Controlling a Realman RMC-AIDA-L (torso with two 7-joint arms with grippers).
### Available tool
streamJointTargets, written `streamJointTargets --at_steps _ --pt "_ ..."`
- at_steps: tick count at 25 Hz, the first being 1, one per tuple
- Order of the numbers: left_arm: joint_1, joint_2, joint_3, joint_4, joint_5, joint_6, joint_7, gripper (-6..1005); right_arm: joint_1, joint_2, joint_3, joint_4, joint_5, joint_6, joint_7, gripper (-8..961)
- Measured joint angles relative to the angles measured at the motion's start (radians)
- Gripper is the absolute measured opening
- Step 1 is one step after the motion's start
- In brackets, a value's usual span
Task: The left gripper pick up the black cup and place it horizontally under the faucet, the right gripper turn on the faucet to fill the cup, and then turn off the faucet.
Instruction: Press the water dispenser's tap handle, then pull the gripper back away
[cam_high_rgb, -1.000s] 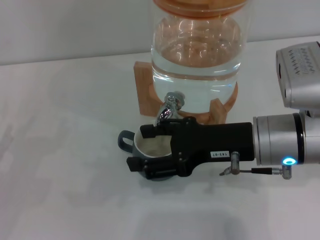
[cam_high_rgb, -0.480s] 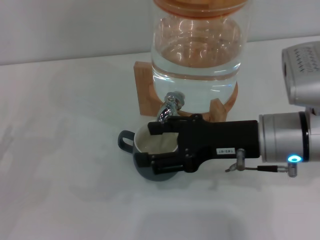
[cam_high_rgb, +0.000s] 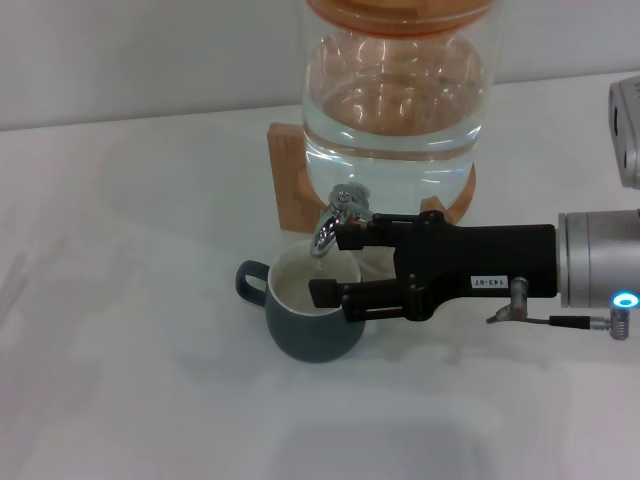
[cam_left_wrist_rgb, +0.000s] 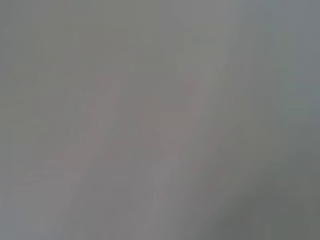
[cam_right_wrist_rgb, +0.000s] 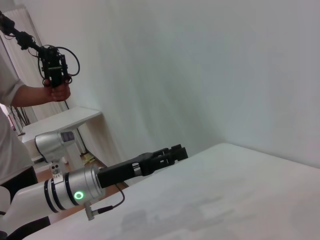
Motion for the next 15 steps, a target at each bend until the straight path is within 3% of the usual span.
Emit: streamJointTargets --at_steps 10,15 --pt "-0.003 -0.002 0.000 0.000 0.000 0.000 0.000 741 0.010 0.000 0.023 0.036 -0.007 0.008 -0.009 824" --pt "-0.001 -0.002 0.000 0.000 0.000 0.000 0.002 741 0.013 0.000 0.056 0.037 -0.001 0.082 -0.016 824"
